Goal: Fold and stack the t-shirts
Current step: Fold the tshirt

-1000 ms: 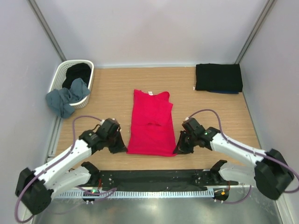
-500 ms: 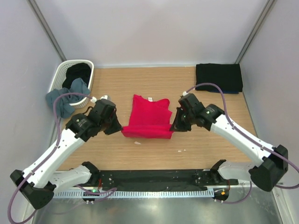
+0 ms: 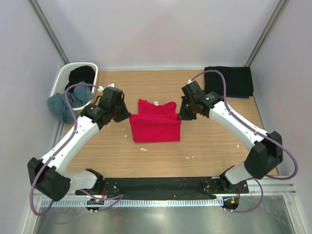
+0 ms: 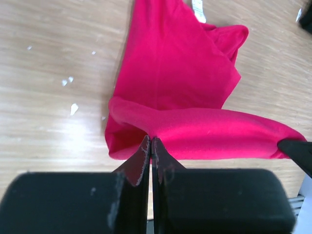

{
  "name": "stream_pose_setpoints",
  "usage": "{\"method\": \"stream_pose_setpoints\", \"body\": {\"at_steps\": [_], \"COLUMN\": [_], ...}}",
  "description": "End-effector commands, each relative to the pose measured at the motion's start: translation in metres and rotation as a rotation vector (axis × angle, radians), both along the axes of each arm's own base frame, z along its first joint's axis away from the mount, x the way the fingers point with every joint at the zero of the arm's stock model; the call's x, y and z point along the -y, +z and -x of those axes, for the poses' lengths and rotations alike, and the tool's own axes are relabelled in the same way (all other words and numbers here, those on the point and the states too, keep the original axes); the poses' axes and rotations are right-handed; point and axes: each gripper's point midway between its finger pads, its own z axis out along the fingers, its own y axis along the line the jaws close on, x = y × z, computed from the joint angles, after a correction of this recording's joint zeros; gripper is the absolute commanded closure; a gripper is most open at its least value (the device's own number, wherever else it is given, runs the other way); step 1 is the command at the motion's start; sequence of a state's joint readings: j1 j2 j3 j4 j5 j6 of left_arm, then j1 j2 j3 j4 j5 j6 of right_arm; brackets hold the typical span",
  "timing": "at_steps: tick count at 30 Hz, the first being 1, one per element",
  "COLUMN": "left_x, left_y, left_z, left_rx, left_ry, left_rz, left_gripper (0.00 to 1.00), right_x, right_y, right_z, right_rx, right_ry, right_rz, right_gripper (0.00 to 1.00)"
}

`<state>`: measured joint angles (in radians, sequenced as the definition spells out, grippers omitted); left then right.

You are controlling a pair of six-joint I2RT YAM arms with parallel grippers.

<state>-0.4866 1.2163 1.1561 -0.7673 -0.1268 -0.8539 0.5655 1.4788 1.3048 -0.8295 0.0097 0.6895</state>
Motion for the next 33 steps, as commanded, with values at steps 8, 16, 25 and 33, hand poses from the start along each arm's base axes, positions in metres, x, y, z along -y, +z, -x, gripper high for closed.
{"method": "stream_pose_setpoints", "body": {"at_steps": [8, 16, 25, 33], "left_x": [0.006, -0.005, 0.003, -0.013], "left_y": [0.002, -0.018, -0.074, -0.053], "left_z": [-0.068, -0.117, -0.172, -0.226], "left_rx": [0.101, 0.088, 0.030, 0.079], "left_ry": [0.037, 0.093, 0.090, 0.077], "left_rz": [-0.052, -0.113, -0.111, -0.208], "left_gripper": [1.00, 1.00, 1.00, 0.32], "right_x": [0.010, -0.001, -0.012, -0.008], "right_y": [0.002, -0.031, -0.044, -0.029], "right_z": [-0.065, -0.110, -0.169, -0.210], "right_rx": [0.114, 0.082, 0.058, 0.090], "right_ry": [-0.083, -0.087, -0.056, -0.046], "right_rz": [0.039, -0.050, -0.085, -0.149], "right_gripper": [0.99, 0.99, 0.99, 0.20]}}
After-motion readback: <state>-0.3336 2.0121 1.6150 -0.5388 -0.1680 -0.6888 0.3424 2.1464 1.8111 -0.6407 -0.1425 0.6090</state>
